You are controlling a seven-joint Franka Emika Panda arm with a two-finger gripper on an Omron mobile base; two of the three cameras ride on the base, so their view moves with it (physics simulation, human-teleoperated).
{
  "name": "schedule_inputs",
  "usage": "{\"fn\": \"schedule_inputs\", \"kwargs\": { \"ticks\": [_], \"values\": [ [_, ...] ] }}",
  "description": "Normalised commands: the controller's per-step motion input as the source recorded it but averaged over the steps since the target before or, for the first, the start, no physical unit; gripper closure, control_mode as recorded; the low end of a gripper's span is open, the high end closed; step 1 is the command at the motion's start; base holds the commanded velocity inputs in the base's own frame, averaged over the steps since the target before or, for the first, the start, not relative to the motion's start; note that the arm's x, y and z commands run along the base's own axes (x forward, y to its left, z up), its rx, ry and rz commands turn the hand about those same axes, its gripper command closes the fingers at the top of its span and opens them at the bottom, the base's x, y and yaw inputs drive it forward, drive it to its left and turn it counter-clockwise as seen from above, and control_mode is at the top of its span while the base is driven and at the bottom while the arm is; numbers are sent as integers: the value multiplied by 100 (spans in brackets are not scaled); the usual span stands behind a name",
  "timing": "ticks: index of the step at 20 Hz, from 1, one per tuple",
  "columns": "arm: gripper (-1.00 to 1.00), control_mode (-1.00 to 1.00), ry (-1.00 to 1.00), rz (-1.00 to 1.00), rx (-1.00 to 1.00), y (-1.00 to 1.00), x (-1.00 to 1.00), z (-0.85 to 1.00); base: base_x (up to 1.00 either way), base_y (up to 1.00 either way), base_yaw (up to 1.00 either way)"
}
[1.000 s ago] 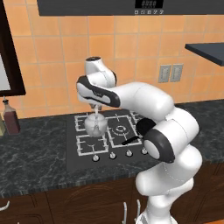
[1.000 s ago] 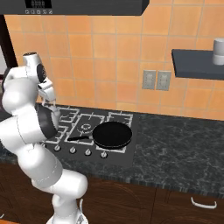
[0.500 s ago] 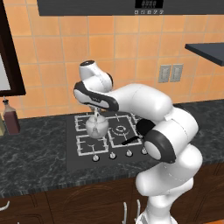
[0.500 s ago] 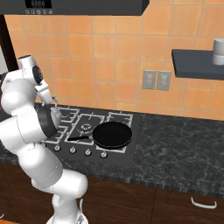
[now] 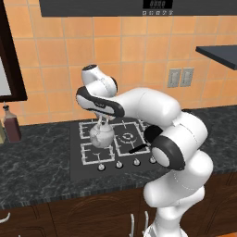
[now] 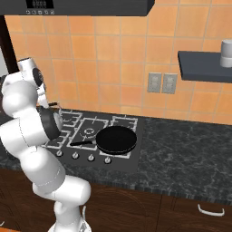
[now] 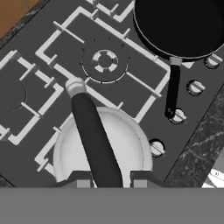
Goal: Pick the kettle from the counter and place it on a stove burner. Then turn the burner on.
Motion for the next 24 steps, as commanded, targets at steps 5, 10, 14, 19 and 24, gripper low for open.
{"fn": "schedule_inputs", "kwargs": {
  "ticks": [5, 10, 14, 19, 24],
  "values": [
    [100, -100, -1, -21, -11, 5, -6, 5, 0, 0, 0],
    [100, -100, 0, -26, -2, 5, 6, 6, 0, 0, 0],
    [100, -100, 0, -22, -1, 13, 8, 0, 0, 0, 0],
    [100, -100, 0, -11, -1, 6, 0, -22, 0, 0, 0],
    [100, -100, 0, -6, -3, 3, 0, -31, 0, 0, 0]
  ]
}}
